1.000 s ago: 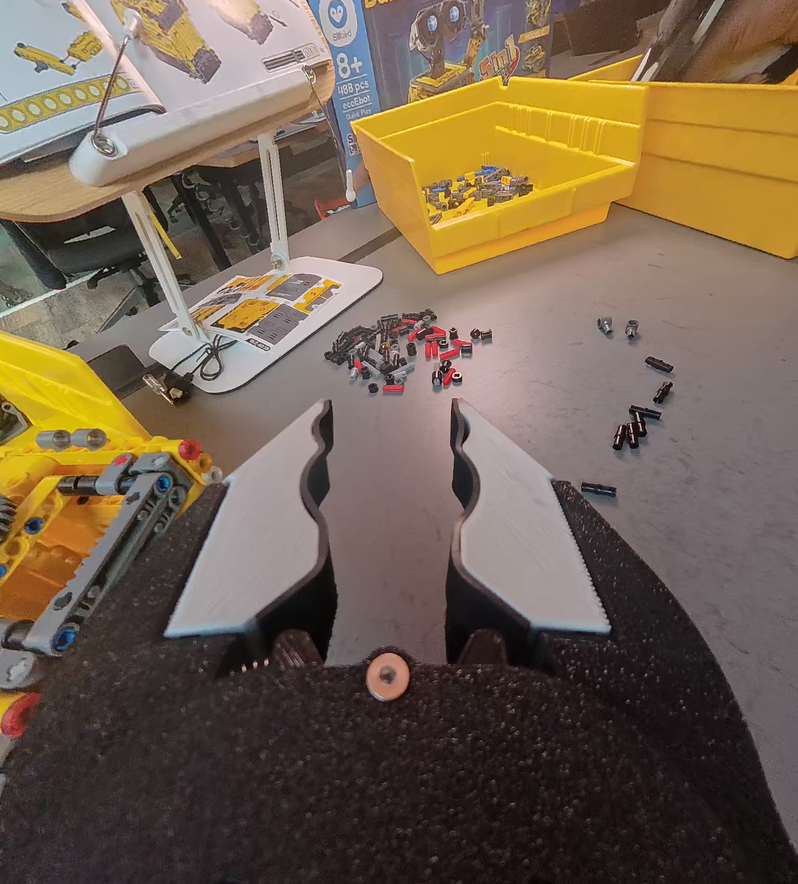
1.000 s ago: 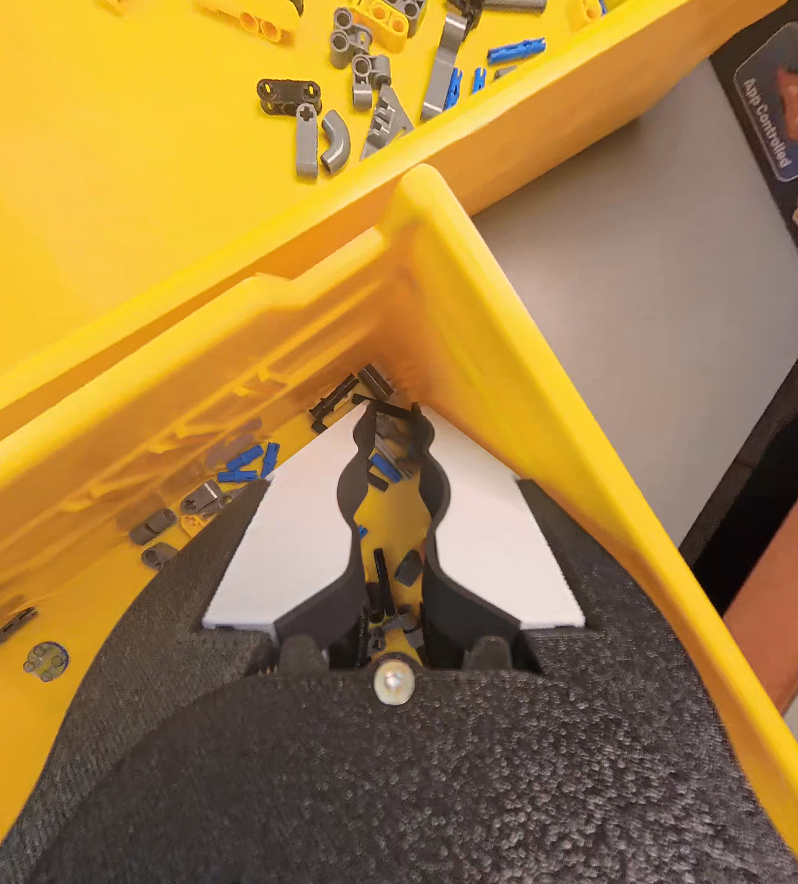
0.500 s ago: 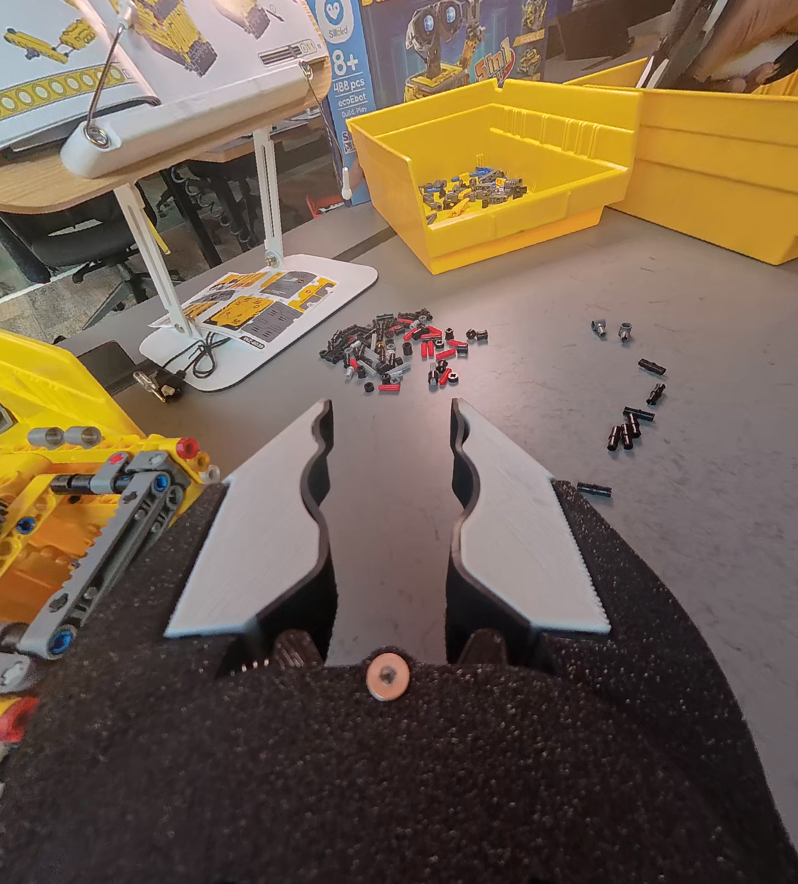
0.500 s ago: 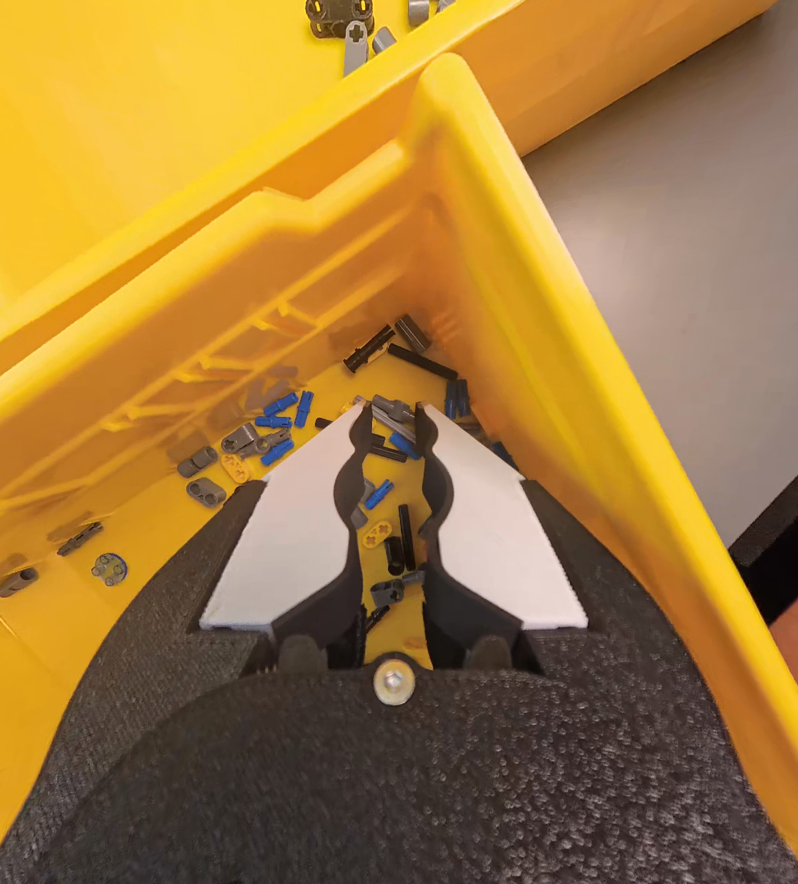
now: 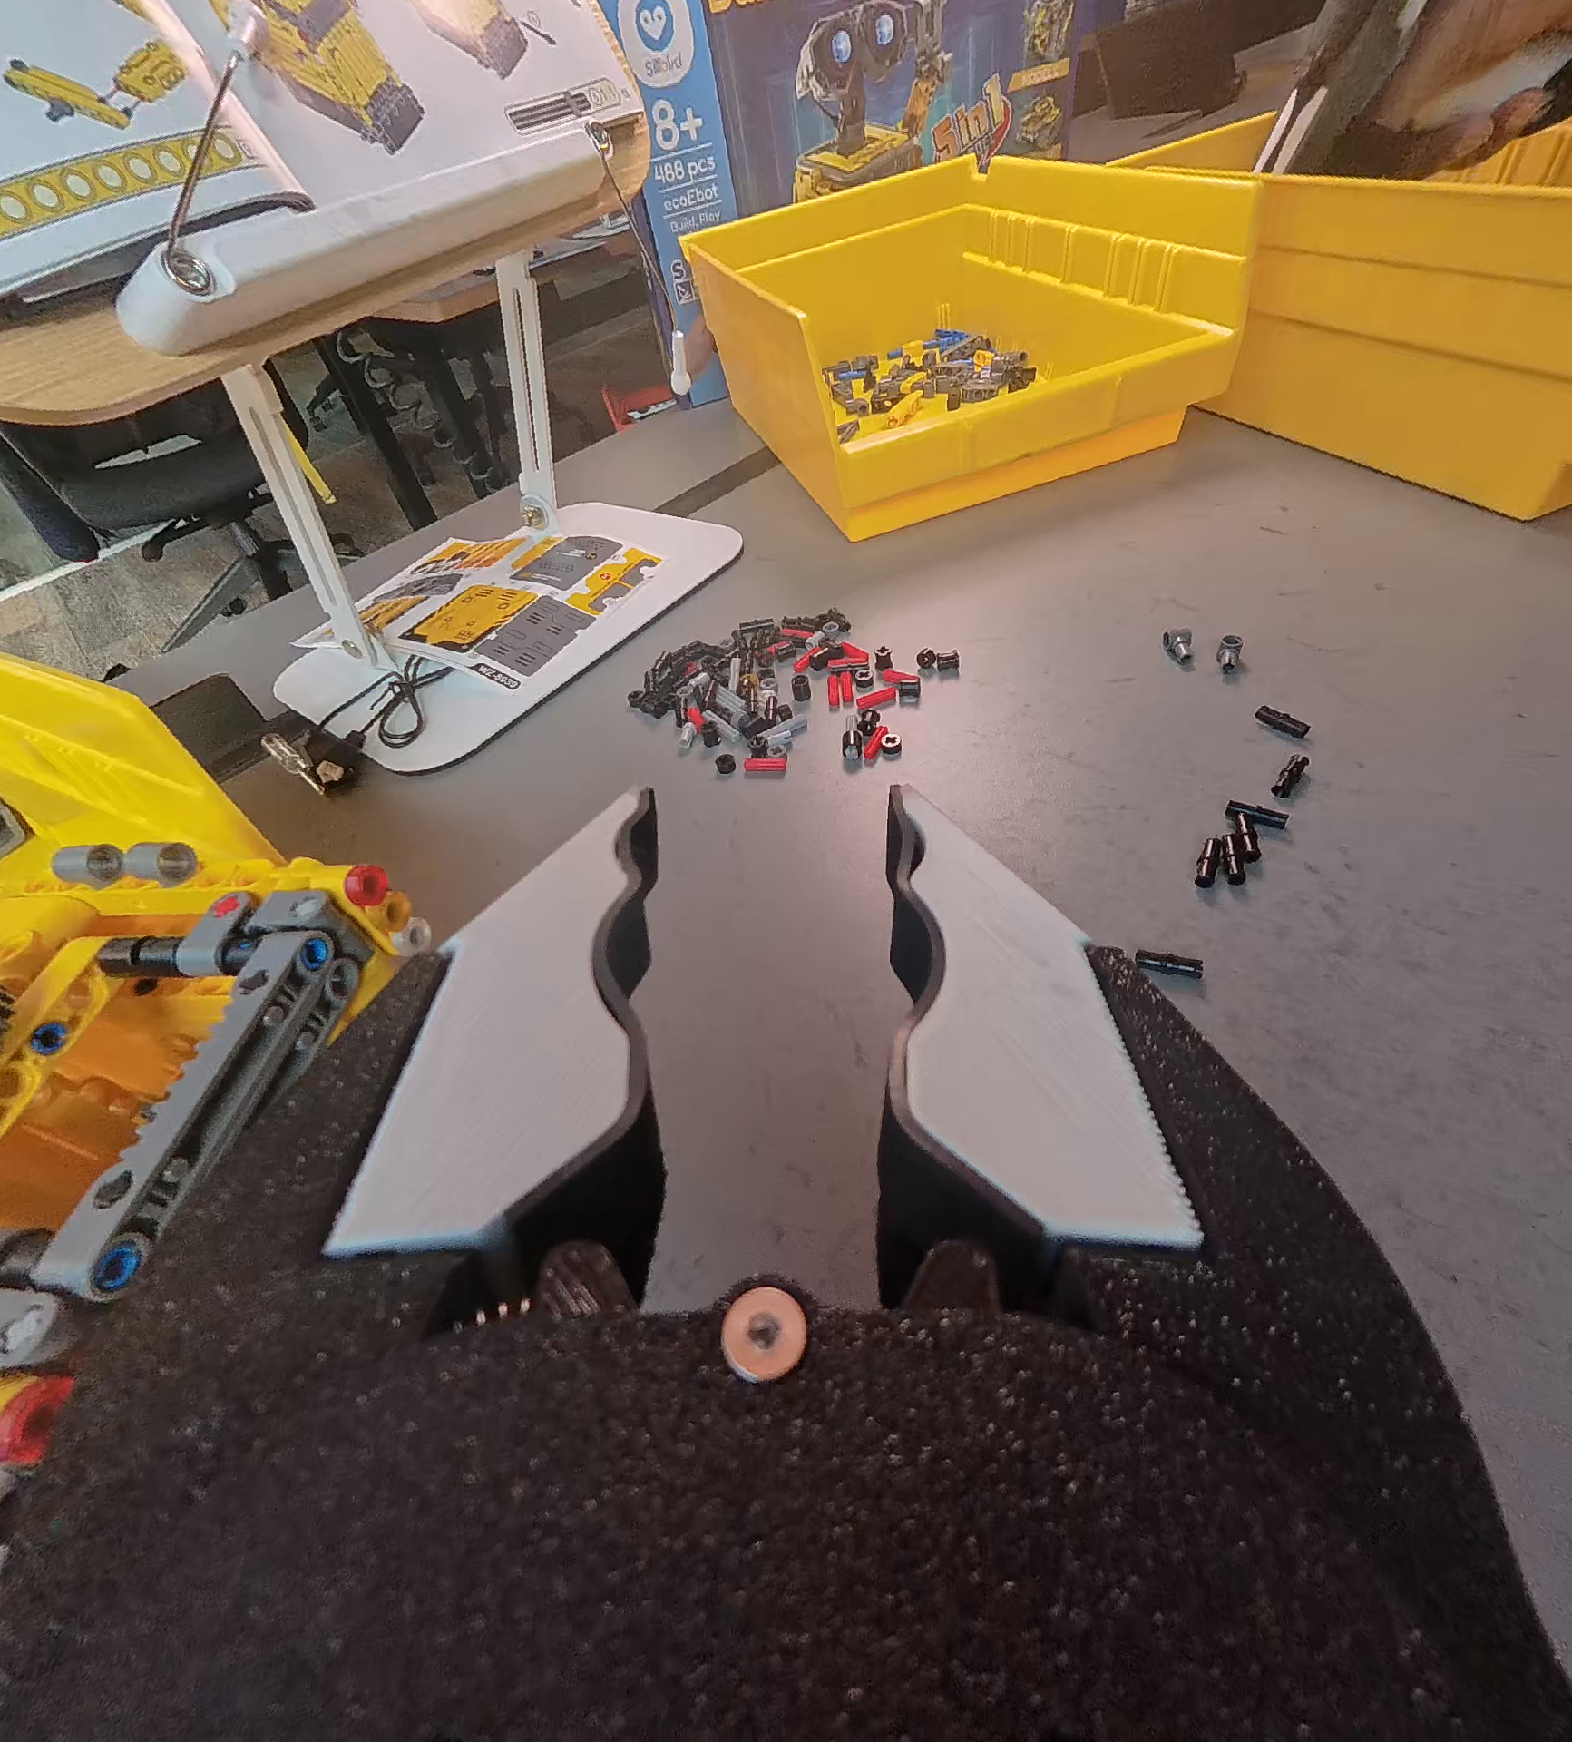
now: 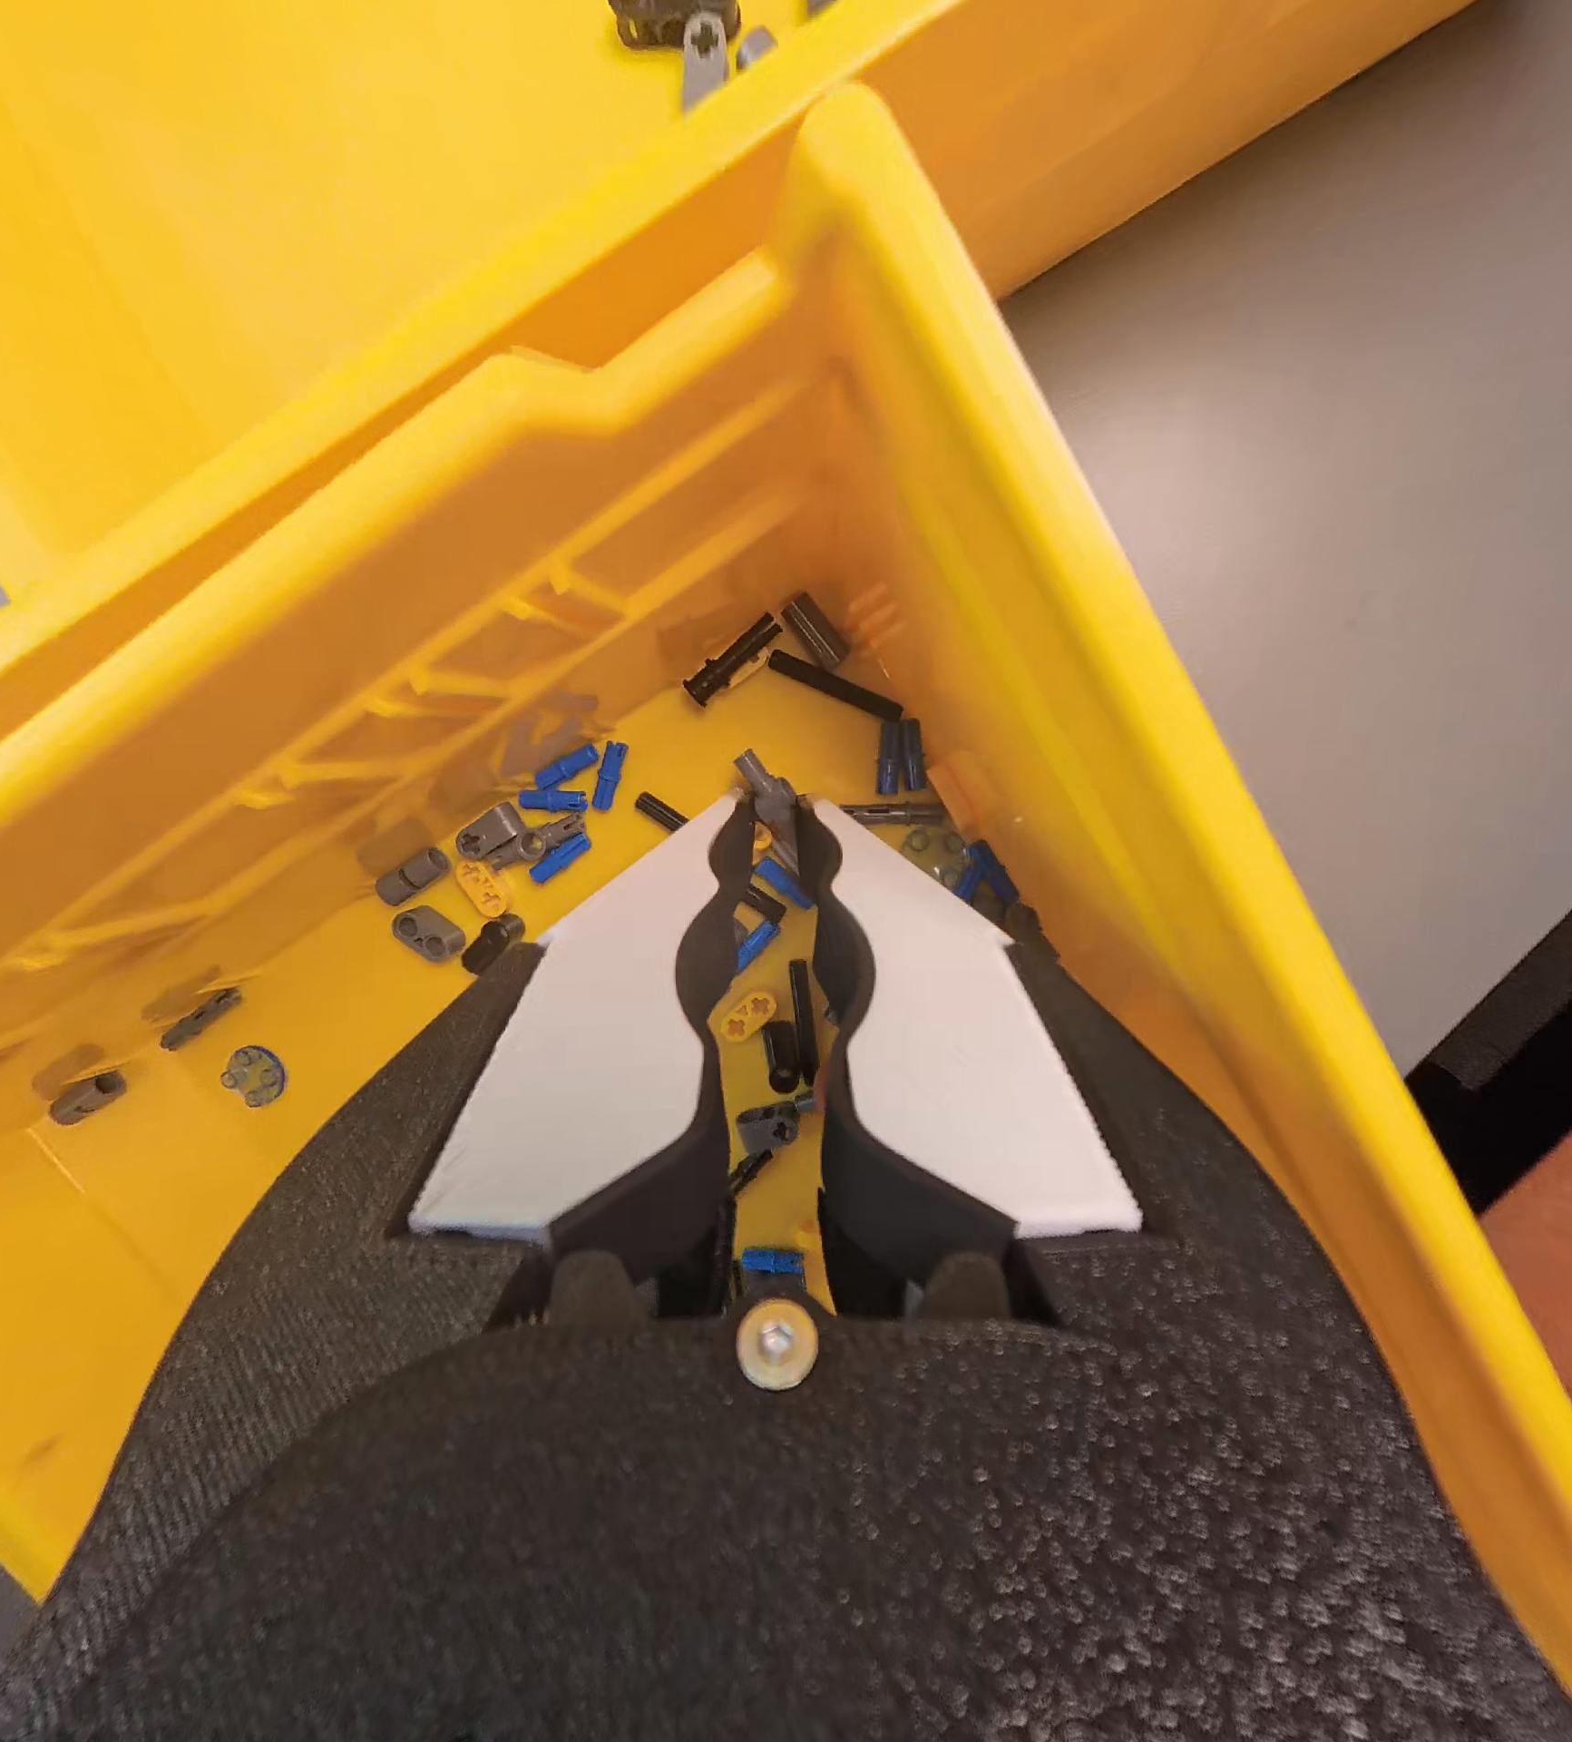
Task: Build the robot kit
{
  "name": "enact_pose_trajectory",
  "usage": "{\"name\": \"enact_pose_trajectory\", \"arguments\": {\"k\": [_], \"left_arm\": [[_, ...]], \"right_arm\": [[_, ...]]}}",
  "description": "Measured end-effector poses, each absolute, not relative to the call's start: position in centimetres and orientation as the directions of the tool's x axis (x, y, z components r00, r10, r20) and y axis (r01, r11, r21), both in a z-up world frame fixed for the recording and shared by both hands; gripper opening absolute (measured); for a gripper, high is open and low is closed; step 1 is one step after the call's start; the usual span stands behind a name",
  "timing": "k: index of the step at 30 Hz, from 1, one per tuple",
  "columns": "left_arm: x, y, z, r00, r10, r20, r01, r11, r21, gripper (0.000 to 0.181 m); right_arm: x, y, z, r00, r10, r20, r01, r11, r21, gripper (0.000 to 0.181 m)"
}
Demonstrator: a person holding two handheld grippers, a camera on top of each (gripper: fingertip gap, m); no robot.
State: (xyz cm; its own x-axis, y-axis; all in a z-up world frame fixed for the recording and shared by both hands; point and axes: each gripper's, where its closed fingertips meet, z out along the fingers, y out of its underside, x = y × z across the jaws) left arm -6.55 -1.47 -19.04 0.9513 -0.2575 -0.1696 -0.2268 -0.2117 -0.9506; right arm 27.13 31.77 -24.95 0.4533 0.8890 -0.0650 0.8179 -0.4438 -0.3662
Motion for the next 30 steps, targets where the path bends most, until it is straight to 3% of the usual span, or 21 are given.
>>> {"name": "enact_pose_trajectory", "arguments": {"k": [8, 11, 14, 19, 30], "left_arm": [[-6.5, -1.4, -19.1, 0.95, -0.259, -0.174, -0.232, -0.216, -0.948, 0.048], [-6.5, -1.5, -19.0, 0.95, -0.26, -0.172, -0.23, -0.211, -0.95, 0.048], [-6.4, -1.5, -19.0, 0.948, -0.266, -0.173, -0.232, -0.209, -0.95, 0.048], [-6.1, -1.8, -18.8, 0.944, -0.277, -0.18, -0.237, -0.187, -0.953, 0.048], [-5.8, -2.0, -19.0, 0.938, -0.291, -0.189, -0.252, -0.196, -0.948, 0.048]], "right_arm": [[26.7, 32.6, -13.7, 0.473, 0.881, 0.03, 0.685, -0.346, -0.642, 0.008], [25.1, 29.5, -8.1, 0.429, 0.9, 0.073, 0.593, -0.22, -0.775, 0.008], [23.5, 24.7, -5.7, 0.372, 0.923, 0.103, 0.551, -0.13, -0.825, 0.008], [21.6, 15.9, -6.6, 0.265, 0.962, 0.068, 0.469, -0.067, -0.881, 0.008], [23.0, 6.0, -14.6, 0.124, 0.968, -0.219, 0.105, -0.232, -0.967, 0.008]]}}
